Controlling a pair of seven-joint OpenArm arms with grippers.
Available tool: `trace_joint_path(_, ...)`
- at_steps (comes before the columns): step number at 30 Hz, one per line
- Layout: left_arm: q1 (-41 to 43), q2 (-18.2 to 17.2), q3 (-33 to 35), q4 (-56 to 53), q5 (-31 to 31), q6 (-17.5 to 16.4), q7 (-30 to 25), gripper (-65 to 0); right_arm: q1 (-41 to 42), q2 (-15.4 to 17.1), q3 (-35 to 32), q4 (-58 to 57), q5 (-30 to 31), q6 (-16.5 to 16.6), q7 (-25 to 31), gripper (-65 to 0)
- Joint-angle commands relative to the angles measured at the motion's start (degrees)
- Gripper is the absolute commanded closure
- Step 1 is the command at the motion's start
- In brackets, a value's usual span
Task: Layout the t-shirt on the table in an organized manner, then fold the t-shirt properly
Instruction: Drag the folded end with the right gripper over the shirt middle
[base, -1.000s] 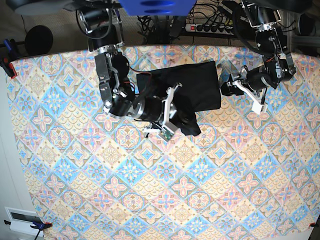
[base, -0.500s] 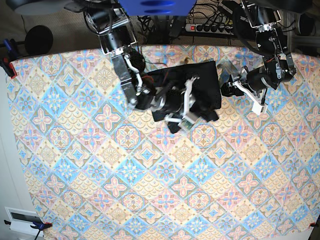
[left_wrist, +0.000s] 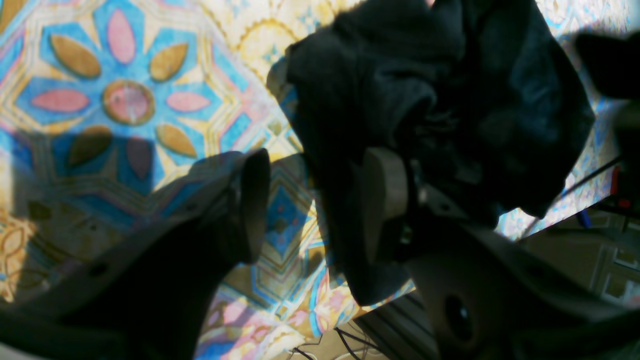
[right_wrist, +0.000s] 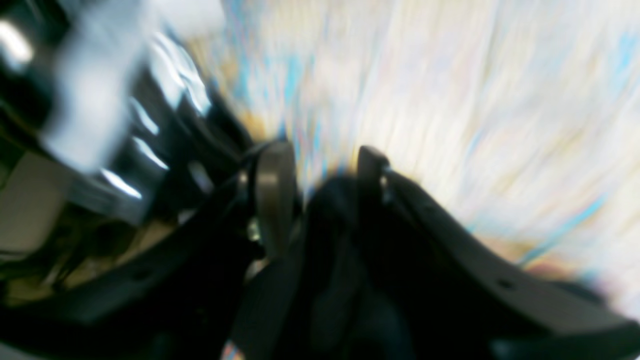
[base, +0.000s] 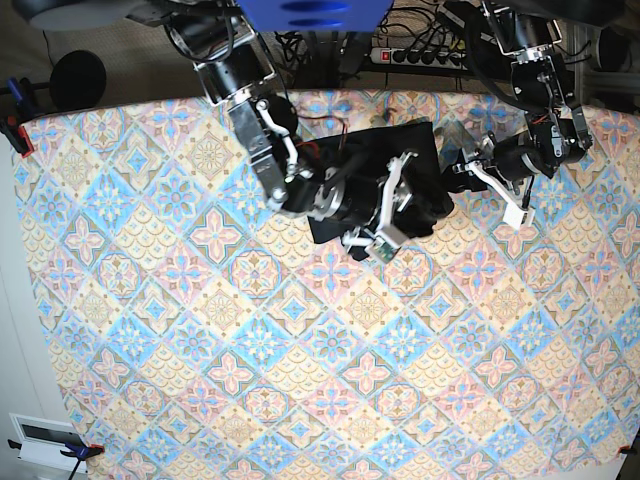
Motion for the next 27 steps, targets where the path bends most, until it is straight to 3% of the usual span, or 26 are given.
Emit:
trace_joint_path(1,-0.5,-0.6,-0.1,0.8,-1.3,-0.2,-0.6,-29.2,0.9,1.0,1.6,2.8,0.5,0.1,0.2,-21.1)
trace_joint_path(4,-0.5,-0.6,-0.1,0.8,-1.3,-0.2,-0.7,-29.2,0.9,1.5,6.3,6.5,0.6,0.1,-0.9,-20.6)
trace_joint_path(13,-0.6,-0.6,-0.1,0.8,-1.3,-0.2,-0.7,-29.2,1.4,1.7,11.4,-2.4,0.7,0.1,-7.4,-22.2)
trace_joint_path(27,-0.6,-0.6,-0.1,0.8,-1.3,-0.2,-0.7,-29.2,8.5,1.7,16.7,-6.3,0.7,0.1,-7.6,-24.6)
